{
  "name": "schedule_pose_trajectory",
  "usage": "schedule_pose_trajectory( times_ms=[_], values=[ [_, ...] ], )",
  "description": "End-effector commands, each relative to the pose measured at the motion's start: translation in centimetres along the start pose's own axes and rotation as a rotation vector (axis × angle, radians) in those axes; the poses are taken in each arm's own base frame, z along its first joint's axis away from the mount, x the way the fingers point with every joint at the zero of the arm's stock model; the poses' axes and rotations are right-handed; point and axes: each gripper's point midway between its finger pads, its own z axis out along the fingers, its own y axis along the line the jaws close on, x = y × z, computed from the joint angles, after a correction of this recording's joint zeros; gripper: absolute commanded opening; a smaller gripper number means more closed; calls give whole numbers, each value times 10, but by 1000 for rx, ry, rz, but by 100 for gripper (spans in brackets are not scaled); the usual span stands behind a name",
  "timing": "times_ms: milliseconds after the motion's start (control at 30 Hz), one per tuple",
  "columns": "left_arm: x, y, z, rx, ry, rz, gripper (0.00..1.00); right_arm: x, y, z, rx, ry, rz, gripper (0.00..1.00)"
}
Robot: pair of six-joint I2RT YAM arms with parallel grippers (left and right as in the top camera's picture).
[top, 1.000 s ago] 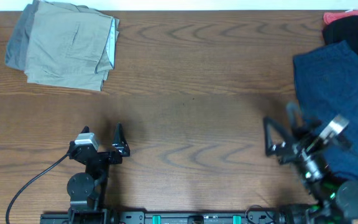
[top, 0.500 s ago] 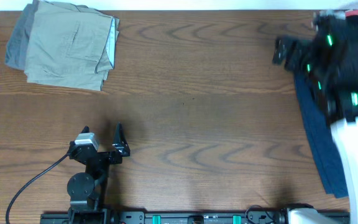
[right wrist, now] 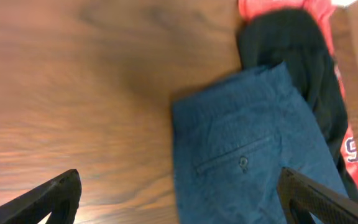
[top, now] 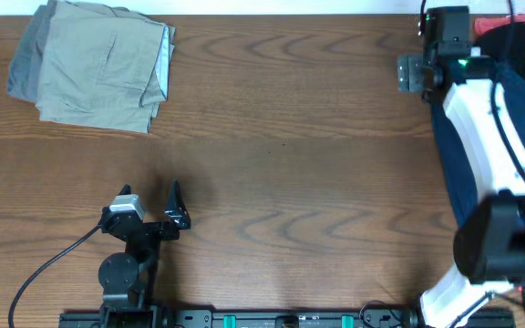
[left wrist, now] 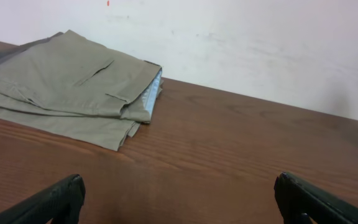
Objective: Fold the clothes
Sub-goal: 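Reach the right gripper to the dark blue denim shorts on the right, then grasp the edge of the denim shorts with the right gripper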
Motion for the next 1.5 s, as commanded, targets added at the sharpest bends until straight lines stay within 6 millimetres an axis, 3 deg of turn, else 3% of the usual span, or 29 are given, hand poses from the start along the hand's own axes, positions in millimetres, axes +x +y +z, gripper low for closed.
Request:
schedule_pose_trajectory(
  times_ms=[0, 200, 500, 1033, 1300, 1400, 1467],
  values=[
    [15, 2, 1, -2, 47, 12, 98, 7, -25, 28, 74, 47, -19, 99],
    [15, 2, 1, -2, 47, 12, 98, 33, -21, 79, 30, 130, -67, 97],
    [15, 2, 1, -2, 47, 12, 98, 55, -20, 116, 33, 187, -61, 92],
    [15, 2, 1, -2, 47, 12, 98, 85, -11, 151, 11, 259, -65, 86],
    [15, 2, 1, -2, 47, 12, 98, 98, -20, 161, 17, 292, -49, 73],
    [15, 2, 1, -2, 47, 12, 98, 99, -23, 161, 19, 295, -45, 59],
    [15, 2, 1, -2, 47, 12, 98, 100, -26, 161, 21, 299, -39, 57]
  ],
)
